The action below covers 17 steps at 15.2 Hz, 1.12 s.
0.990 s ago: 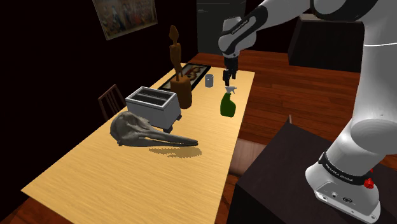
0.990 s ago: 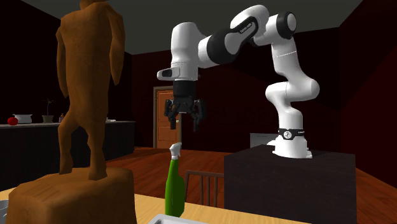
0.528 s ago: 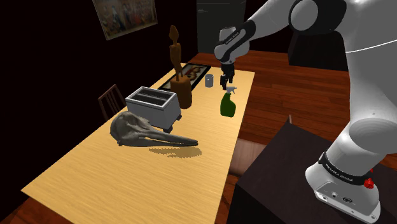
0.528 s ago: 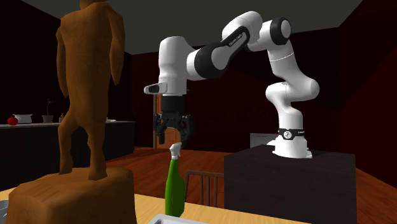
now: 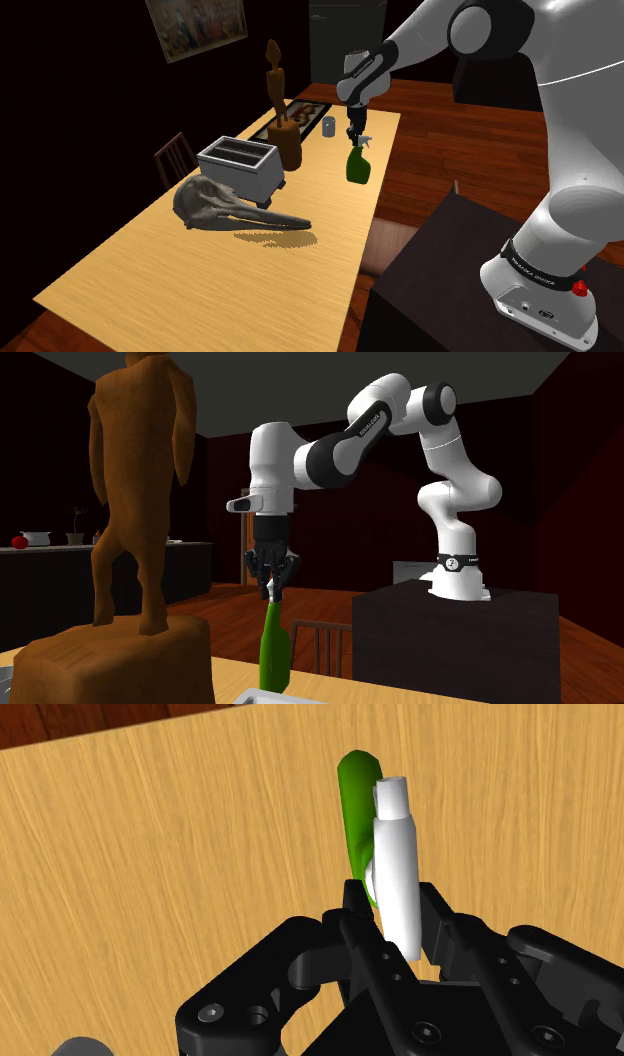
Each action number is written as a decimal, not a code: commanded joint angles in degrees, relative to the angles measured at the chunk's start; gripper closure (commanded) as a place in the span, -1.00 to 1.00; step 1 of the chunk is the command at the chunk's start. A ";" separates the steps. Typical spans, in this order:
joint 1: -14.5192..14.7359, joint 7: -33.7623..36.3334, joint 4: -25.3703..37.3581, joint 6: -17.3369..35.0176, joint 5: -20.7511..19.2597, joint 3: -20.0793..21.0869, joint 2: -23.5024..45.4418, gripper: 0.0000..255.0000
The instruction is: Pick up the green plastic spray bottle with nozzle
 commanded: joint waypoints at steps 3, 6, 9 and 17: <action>-0.02 -0.02 -0.05 0.06 0.00 0.00 0.03 1.00; -0.03 -0.03 -0.03 0.05 0.00 -0.01 0.03 1.00; 0.07 0.00 0.22 -1.13 -0.11 -0.09 -0.90 1.00; 0.34 0.00 1.16 -5.64 -0.60 -0.45 -4.48 1.00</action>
